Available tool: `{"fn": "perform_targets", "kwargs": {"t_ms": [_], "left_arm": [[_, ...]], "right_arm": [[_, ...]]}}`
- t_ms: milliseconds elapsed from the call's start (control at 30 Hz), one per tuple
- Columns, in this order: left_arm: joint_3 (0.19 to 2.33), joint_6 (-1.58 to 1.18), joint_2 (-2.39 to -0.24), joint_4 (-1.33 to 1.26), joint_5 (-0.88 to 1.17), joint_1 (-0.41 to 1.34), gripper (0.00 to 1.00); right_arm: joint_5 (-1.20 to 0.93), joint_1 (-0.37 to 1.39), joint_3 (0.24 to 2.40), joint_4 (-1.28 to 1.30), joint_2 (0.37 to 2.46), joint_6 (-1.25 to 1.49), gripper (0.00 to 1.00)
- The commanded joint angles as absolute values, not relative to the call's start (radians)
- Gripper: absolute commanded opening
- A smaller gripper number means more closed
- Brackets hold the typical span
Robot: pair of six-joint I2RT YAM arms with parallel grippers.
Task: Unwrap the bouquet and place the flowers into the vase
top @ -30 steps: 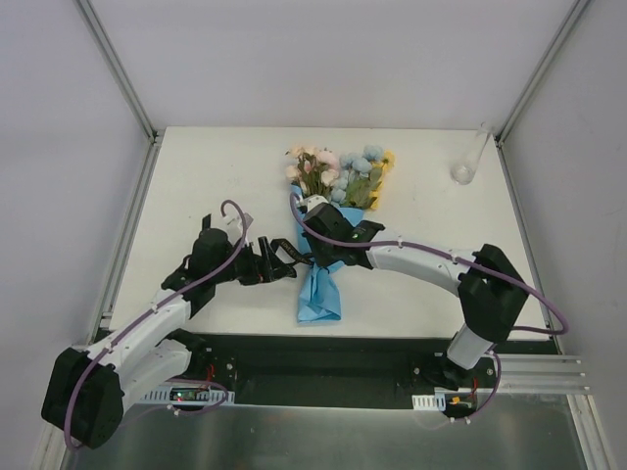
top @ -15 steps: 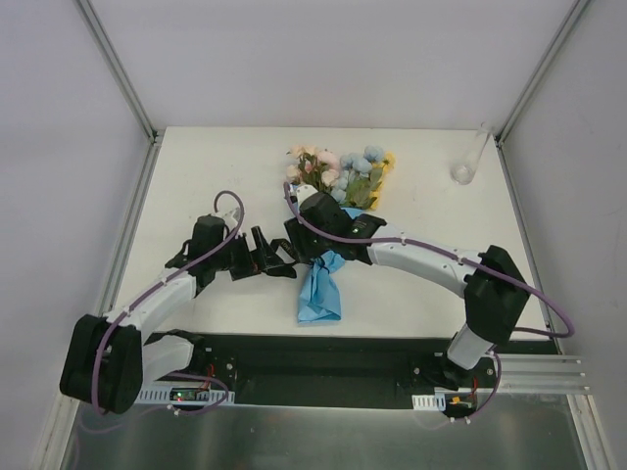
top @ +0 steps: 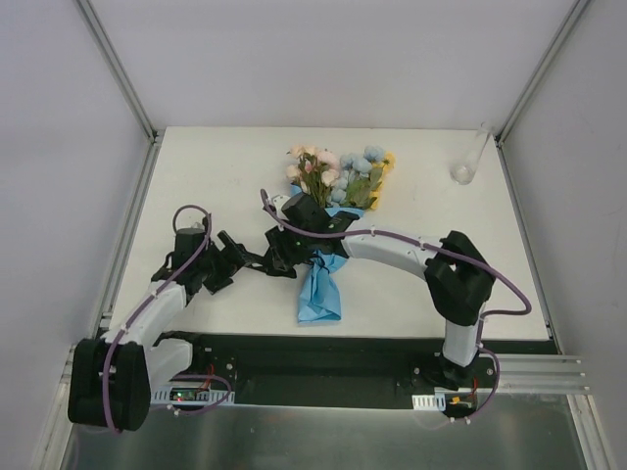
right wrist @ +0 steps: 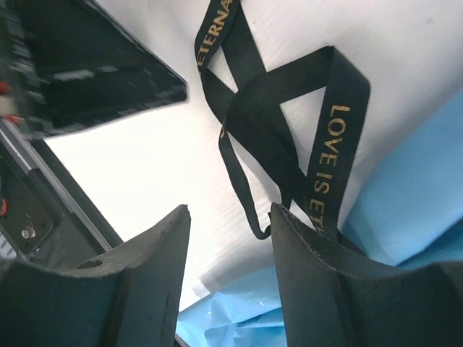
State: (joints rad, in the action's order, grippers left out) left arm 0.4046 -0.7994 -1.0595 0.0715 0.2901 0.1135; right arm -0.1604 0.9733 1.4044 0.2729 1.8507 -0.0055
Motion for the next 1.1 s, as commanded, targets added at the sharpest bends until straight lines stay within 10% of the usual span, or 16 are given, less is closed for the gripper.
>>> {"fn": "perform_targets", "kwargs": {"t_ms": [0, 233, 567, 900, 1067], "left_arm": [[0.382, -0.83, -0.888, 0.204, 0.193, 0.075, 0.9], [0.475, -0.742, -0.827, 0.313, 0.203, 0.074, 0.89], [0.629, -0.56, -1.122, 0.31, 0.383, 0.08, 0.64], [0.649, -0.598, -1.305, 0.311, 0.216, 0.213, 0.75], [0.637, -0.624, -1.396, 0.308, 0.186, 0.218, 0.35]], "right_arm": [[-0.23, 0.991, 1.463, 0.248, 1.9, -0.034, 0.51], [-0.227, 1.005, 1.505, 0.239, 2.006, -0.025, 0.5], [-0.464, 1.022, 1.34, 0.008, 1.855, 0.132, 0.01], [-0.23, 0.996, 1.288, 0.135, 1.723, 0.043, 0.24], [-0.195, 1.023, 1.289, 0.173, 1.747, -0.096, 0.45]]}}
